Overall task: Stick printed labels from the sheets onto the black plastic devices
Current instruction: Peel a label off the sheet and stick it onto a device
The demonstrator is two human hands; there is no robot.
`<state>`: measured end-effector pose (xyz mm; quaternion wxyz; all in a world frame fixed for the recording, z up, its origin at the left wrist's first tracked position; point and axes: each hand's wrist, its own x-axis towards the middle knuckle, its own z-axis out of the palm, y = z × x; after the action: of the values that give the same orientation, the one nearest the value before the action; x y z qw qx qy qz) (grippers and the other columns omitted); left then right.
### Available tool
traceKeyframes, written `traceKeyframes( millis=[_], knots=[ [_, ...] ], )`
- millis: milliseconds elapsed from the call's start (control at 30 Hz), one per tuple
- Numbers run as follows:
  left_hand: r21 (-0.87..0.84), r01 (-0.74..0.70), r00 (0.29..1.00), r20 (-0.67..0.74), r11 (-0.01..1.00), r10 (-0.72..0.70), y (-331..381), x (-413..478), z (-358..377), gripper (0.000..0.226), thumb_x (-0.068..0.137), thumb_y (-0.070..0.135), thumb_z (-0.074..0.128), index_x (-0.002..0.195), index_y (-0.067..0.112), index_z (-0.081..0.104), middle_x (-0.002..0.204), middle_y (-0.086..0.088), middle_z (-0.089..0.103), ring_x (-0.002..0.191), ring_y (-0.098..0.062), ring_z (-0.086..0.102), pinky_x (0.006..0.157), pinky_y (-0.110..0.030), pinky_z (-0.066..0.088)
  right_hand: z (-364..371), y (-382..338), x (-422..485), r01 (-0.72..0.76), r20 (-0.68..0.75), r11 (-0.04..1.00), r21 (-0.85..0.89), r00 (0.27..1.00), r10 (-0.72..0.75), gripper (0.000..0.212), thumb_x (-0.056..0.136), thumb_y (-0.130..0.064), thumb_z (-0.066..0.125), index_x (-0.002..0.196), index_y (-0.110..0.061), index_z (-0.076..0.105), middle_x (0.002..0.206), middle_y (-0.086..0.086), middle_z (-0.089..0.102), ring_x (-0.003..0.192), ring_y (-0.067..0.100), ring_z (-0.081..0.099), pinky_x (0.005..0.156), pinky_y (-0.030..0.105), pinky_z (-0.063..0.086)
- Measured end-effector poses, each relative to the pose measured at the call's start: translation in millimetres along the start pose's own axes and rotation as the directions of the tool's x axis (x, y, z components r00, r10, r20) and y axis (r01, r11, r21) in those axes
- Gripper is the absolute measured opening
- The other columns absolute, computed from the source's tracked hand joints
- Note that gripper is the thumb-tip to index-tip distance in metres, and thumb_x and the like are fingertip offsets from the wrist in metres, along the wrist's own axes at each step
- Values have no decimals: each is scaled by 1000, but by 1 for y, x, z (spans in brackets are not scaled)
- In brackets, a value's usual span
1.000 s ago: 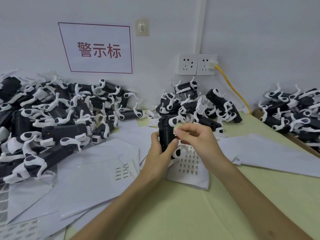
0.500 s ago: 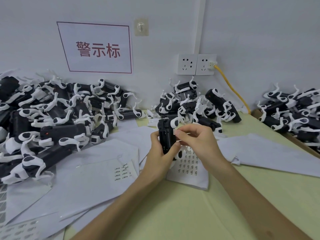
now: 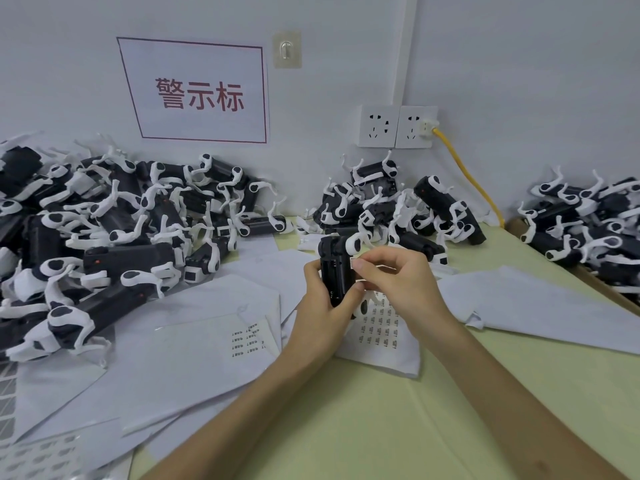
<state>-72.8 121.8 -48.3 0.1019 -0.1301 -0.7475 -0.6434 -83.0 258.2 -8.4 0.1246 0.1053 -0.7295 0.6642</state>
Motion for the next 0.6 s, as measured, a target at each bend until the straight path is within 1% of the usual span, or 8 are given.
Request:
traceKeyframes(
  millis=[67,200,267,367,467,600],
  knots=[
    [-1,1,1000,4,1000,-1,-1,0,0,37,99,31,63,123,25,35,90,5,70,71,-2,68,63,-13,47,0,1,0,0,-5,1000,-9,1000,0,26,89,-10,75,72,-29,79,74,-5,74,69,9,72,64,20,57],
    [24,-7,1000,7,1000,7,-4,0,1,38,99,33,63,122,25,34,92,-1,71,73,-7,68,68,-23,47,0,3,1,-6,-19,999,-44,1000,6,21,89,-12,76,74,-27,78,76,-5,74,70,10,72,66,22,58],
    [29,-11,1000,3,1000,11,-4,0,1,40,97,38,63,122,26,34,92,-1,71,73,-8,67,69,-26,48,0,4,0,-13,-26,999,-49,1000,11,19,89,-13,76,74,-24,78,76,-4,75,71,10,73,66,23,59],
    [38,-12,1000,-4,999,12,-4,-1,2,47,87,50,59,120,28,33,89,1,72,74,-9,67,69,-30,50,1,4,0,-22,-45,998,-58,999,19,16,89,-12,76,75,-20,78,76,-3,75,72,12,73,67,26,61],
    [55,-18,1000,-8,998,18,-4,-2,2,46,85,50,57,119,30,33,84,4,72,75,-11,68,75,-39,54,0,5,0,-32,-47,998,-50,998,30,9,89,-11,76,80,-13,77,75,-1,75,71,12,73,66,23,58],
    [75,-28,1000,-12,997,29,-5,-3,2,45,87,49,57,119,30,33,81,10,71,76,-12,68,78,-45,55,1,5,0,-38,-54,997,-63,998,34,9,89,-11,76,81,-12,76,74,1,75,69,12,72,66,23,58]
  ],
)
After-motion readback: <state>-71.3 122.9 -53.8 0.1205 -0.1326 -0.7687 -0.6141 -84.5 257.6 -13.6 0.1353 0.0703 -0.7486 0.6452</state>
